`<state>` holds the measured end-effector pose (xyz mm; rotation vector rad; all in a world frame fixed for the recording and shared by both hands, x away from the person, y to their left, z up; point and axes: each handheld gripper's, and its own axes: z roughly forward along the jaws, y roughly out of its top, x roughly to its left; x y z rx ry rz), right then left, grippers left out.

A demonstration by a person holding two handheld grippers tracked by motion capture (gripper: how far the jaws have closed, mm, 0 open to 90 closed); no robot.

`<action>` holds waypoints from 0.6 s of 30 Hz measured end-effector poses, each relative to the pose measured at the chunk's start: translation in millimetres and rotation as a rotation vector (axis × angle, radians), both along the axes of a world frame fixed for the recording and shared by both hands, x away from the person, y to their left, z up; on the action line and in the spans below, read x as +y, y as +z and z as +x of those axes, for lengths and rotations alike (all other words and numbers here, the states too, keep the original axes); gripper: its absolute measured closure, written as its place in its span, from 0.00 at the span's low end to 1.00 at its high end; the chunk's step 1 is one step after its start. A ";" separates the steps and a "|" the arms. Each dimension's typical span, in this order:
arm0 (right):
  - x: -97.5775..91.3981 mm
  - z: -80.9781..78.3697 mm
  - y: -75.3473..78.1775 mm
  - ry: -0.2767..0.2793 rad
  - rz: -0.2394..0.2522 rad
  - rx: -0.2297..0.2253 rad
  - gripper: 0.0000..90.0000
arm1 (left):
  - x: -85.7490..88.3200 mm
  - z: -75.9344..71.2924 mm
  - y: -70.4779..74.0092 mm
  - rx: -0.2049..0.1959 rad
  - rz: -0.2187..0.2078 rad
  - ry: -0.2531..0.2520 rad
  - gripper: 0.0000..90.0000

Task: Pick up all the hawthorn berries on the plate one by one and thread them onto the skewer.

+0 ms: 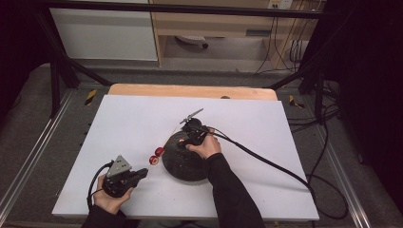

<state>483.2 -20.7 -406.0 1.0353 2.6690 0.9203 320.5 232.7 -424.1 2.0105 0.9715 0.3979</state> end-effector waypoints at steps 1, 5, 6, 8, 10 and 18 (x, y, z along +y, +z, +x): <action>1.4 1.0 -0.7 -0.002 0.004 0.008 0.48 | 0.1 0.0 0.1 0.000 -0.001 -0.001 0.98; 4.8 6.6 -5.0 0.010 -0.026 0.029 0.52 | 0.4 -0.1 0.3 -0.001 -0.001 -0.003 0.98; 5.7 7.4 -5.5 0.008 -0.021 0.040 0.53 | 0.3 -0.1 0.2 -0.001 -0.001 -0.003 0.98; 7.4 9.6 -6.3 0.006 -0.013 0.052 0.56 | 0.2 -0.2 0.3 -0.001 -0.001 -0.004 0.98; 8.7 11.5 -6.8 0.004 -0.012 0.060 0.58 | 0.1 -0.3 0.3 -0.001 0.000 -0.004 0.98; 9.4 15.2 -10.9 -0.002 -0.009 0.091 0.64 | -0.8 -0.5 0.2 0.000 -0.001 -0.006 0.98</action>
